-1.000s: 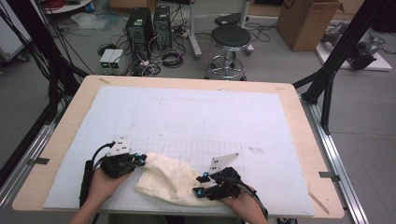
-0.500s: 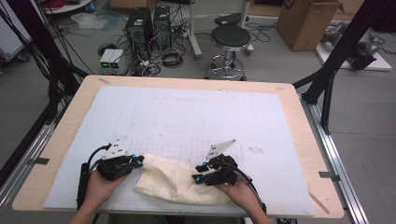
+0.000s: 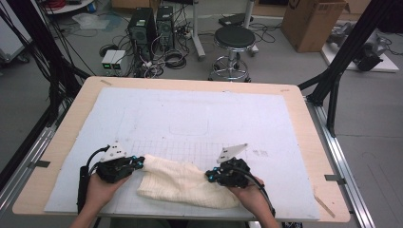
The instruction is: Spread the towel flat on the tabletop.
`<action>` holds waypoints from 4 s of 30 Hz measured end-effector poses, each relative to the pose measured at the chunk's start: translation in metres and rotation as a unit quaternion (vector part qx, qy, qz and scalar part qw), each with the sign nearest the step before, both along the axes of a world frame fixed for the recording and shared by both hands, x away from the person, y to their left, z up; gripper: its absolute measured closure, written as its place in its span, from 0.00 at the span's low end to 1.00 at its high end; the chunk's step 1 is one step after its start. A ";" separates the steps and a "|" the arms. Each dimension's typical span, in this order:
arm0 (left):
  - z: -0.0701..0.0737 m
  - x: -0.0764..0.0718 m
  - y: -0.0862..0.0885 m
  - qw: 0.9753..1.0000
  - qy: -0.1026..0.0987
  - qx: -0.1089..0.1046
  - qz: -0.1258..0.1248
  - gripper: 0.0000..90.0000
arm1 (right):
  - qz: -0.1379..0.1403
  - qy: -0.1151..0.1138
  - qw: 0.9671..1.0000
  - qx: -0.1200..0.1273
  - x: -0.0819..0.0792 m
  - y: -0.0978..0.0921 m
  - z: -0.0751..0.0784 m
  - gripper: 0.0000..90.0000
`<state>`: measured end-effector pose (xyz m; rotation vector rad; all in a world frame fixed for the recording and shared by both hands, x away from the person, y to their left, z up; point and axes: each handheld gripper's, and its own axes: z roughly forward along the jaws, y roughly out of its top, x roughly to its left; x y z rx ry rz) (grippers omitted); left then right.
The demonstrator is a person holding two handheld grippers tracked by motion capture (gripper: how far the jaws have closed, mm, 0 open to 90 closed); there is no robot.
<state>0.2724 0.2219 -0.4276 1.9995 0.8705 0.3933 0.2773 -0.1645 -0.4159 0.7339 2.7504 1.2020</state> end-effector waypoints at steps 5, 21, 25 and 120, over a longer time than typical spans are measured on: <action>0.000 0.001 -0.002 1.000 -0.002 -0.003 0.003 0.99 | -0.045 -0.032 0.998 0.009 -0.010 -0.031 0.012 0.97; -0.009 0.031 -0.040 0.998 0.060 -0.030 -0.021 0.65 | -0.064 -0.007 0.998 0.026 0.011 -0.039 -0.001 0.70; -0.013 0.034 -0.042 0.997 0.073 0.002 -0.020 0.65 | -0.041 0.036 0.998 0.023 0.012 -0.031 -0.014 0.66; 0.003 0.039 -0.021 0.998 0.049 -0.014 0.046 0.97 | -0.085 -0.050 0.995 -0.018 0.036 -0.039 0.012 0.95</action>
